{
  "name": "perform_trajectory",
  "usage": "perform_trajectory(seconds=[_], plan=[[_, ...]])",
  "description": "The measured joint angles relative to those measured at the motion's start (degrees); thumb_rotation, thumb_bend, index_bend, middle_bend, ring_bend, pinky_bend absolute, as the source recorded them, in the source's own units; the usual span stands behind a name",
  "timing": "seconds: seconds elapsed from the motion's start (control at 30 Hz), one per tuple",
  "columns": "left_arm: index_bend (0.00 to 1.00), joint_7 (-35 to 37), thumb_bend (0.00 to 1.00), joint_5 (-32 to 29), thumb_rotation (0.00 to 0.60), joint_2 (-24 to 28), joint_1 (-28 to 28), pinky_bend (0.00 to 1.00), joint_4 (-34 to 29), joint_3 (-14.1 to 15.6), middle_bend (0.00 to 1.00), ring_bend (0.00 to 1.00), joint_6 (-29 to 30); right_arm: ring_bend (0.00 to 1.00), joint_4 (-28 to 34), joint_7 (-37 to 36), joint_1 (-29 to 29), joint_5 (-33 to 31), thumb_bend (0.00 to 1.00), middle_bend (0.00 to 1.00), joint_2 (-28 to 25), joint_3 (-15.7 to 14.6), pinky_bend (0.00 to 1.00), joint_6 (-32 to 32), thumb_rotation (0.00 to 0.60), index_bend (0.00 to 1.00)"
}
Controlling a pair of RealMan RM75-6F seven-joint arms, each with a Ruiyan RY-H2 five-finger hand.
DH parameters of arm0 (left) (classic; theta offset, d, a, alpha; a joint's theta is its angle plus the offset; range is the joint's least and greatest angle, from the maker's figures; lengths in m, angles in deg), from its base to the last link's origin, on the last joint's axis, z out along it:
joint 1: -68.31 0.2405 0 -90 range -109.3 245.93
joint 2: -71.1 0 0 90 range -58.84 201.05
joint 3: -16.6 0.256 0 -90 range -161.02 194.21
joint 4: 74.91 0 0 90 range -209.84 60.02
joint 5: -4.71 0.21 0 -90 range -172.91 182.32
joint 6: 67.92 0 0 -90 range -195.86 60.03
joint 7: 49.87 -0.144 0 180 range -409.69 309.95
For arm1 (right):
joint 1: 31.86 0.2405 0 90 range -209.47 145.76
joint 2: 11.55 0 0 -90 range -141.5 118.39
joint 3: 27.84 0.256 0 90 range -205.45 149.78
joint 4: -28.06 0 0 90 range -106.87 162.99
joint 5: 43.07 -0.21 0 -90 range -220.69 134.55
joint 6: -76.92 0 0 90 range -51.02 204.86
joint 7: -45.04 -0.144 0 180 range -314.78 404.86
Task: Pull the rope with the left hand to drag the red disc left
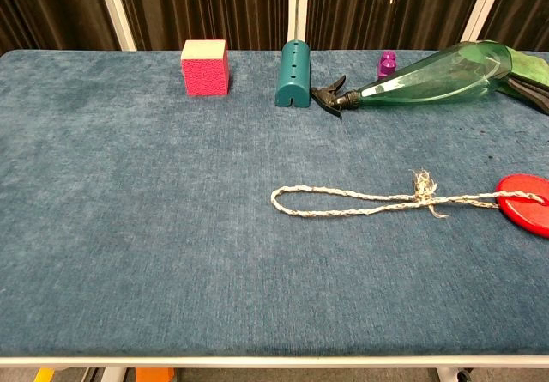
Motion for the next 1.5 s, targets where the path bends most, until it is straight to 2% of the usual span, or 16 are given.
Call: perform_trajectory(seconds=[0.3,0.5,0.6,0.77,0.97,1.13,1.33,1.5], plan=[[0.10,-0.11,0.15,0.78,0.600,-0.11,-0.42,0.19,-0.29,0.24,0.07,0.00,-0.48,0.00,-0.15,-0.24,-0.02,-0.13,0.21,0.00,-0.04,0.04,0.00,0.03,0.600,0.00],[0.10,-1.02,0.15,3.26,0.600,-0.72,-3.06,0.19,-1.12,0.34,0.07,0.00,-3.25,0.00,-0.34,-0.37,-0.08,-0.05,0.21,0.00,-0.25,0.02,0.00,-0.08,0.600,0.00],[0.10,-1.68,0.15,4.75,0.600,-1.39,-5.50,0.19,-1.71,0.27,0.07,0.00,-6.12,0.00,-0.88,-0.75,-0.11,-0.30,0.21,0.00,-0.37,0.12,0.00,-0.04,0.600,0.00],[0.10,-1.45,0.15,6.71,0.600,-3.59,-12.06,0.19,-2.58,-0.31,0.07,0.00,-14.59,0.00,-1.60,-1.83,-0.27,-0.87,0.21,0.00,-0.42,0.32,0.00,0.03,0.600,0.00],[0.10,-0.22,0.16,8.58,0.600,-11.24,-23.28,0.19,-0.02,-2.09,0.08,0.00,-26.59,0.00,-2.46,-2.91,-0.71,-1.10,0.21,0.00,-0.45,0.42,0.00,-0.47,0.600,0.00],[0.10,2.57,0.16,9.27,0.600,-19.45,-31.86,0.19,6.22,-3.65,0.08,0.00,-33.85,0.00,-3.34,-4.29,-1.10,-1.32,0.21,0.00,-0.60,0.67,0.00,-1.01,0.600,0.00],[0.10,6.21,0.16,9.80,0.600,-25.63,-38.16,0.19,12.42,-3.79,0.08,0.00,-38.18,0.00,-4.91,-6.10,-1.48,-1.99,0.21,0.00,-0.39,0.84,0.00,-0.94,0.600,0.00],[0.10,7.89,0.16,9.97,0.600,-27.74,-40.75,0.19,14.80,-2.51,0.10,0.00,-39.52,0.00,-6.09,-7.41,-1.66,-2.43,0.21,0.00,-0.14,1.01,0.00,-0.75,0.600,0.00]])
